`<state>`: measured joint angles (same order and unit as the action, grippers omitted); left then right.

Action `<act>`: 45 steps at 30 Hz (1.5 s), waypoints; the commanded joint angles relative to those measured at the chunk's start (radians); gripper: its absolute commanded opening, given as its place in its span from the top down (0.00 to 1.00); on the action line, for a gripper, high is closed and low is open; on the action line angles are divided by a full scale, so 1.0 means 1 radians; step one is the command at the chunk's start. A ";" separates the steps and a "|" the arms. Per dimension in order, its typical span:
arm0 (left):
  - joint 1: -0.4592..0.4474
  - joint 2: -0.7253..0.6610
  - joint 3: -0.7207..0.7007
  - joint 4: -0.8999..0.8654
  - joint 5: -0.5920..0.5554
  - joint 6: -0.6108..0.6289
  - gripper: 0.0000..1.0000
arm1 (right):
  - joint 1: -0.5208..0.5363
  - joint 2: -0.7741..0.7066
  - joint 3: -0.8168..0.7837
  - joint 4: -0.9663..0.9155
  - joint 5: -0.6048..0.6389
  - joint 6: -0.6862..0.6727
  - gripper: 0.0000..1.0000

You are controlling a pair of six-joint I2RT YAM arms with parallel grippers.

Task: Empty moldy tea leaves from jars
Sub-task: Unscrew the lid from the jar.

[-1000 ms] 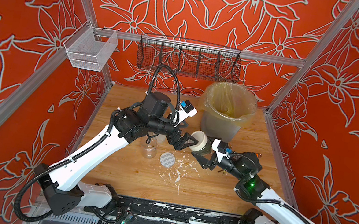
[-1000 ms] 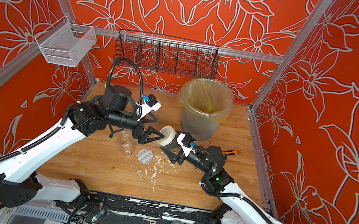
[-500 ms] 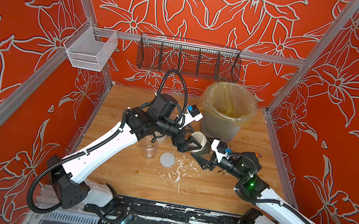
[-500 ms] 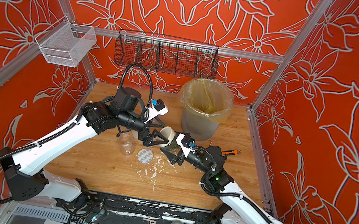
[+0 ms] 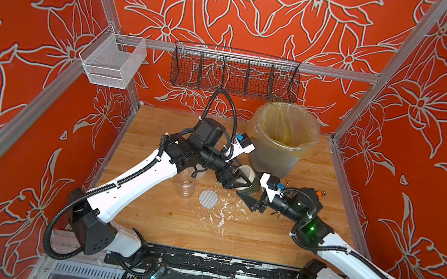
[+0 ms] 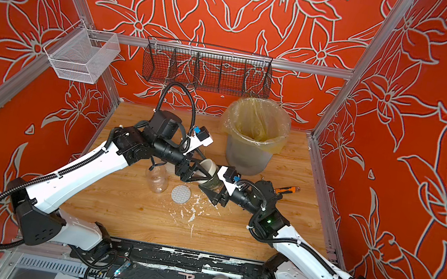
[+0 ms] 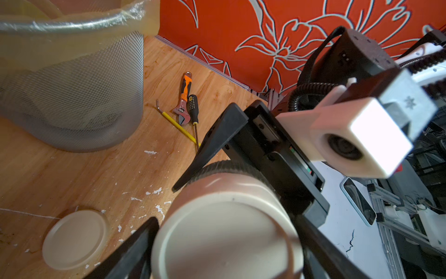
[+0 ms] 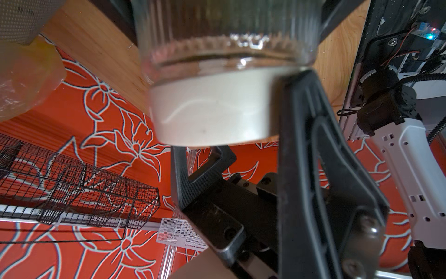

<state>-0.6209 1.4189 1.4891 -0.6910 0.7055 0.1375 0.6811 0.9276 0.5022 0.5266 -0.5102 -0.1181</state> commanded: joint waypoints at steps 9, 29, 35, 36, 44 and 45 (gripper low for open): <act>0.003 -0.012 -0.009 0.036 0.029 -0.071 0.34 | 0.006 -0.004 0.052 0.029 -0.001 -0.020 0.68; -0.020 0.039 0.066 -0.012 -0.183 -0.779 0.17 | 0.009 0.062 0.078 0.023 0.212 -0.307 0.71; -0.020 -0.030 0.069 0.034 -0.305 -0.705 0.03 | 0.011 0.020 0.052 0.043 0.182 -0.238 0.71; -0.020 -0.044 0.065 0.046 -0.327 -0.689 0.03 | 0.011 0.010 0.046 0.049 0.183 -0.226 0.71; -0.020 -0.242 -0.090 0.179 -0.327 -0.179 0.03 | 0.011 -0.081 0.018 0.040 0.181 -0.159 0.70; -0.020 -0.265 -0.117 0.189 -0.306 -0.106 0.03 | 0.010 -0.094 0.015 0.034 0.171 -0.152 0.71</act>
<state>-0.6361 1.2110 1.4303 -0.5686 0.3767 -0.2443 0.6849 0.8726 0.5247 0.4889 -0.3164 -0.3016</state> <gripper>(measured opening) 0.972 0.830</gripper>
